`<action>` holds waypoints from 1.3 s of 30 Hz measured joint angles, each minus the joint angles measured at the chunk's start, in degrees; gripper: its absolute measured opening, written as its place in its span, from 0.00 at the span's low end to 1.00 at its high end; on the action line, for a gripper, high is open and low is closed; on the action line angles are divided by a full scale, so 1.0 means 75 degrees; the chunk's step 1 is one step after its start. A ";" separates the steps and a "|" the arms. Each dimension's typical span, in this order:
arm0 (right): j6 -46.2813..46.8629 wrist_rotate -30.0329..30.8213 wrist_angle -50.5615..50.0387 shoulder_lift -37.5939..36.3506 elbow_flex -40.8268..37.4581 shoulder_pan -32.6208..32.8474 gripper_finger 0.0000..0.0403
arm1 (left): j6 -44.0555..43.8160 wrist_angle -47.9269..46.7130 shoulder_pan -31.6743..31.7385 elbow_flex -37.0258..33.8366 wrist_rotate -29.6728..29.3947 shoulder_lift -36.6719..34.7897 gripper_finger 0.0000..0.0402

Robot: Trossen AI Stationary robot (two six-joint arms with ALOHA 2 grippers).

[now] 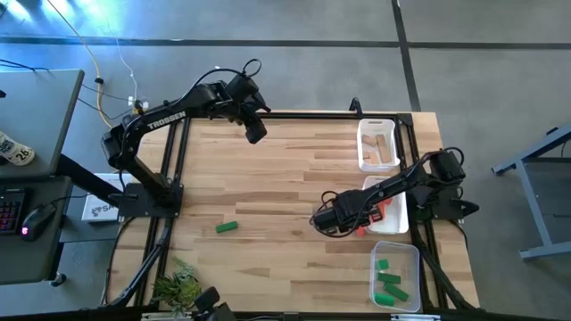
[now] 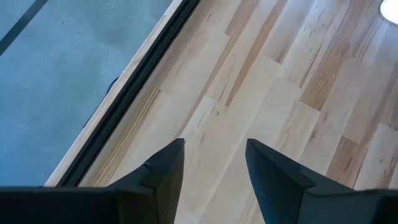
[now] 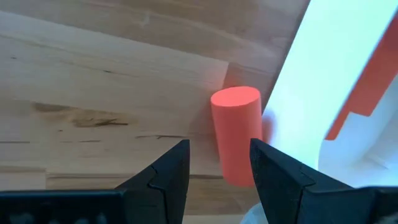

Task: Sort & place blocks by color
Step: Put the orange block into the bottom white bin

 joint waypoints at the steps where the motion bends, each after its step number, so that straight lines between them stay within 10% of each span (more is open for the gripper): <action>1: -0.0016 -0.0016 0.0034 0.0000 -0.0059 0.0000 0.38 | 0.0000 0.0000 0.0000 0.0000 0.0000 0.0000 0.40; 39: -0.0447 -0.0538 0.1129 -0.0017 -0.1186 -0.0181 0.24 | -0.0003 -0.0002 -0.0003 0.0000 0.0000 0.0000 0.40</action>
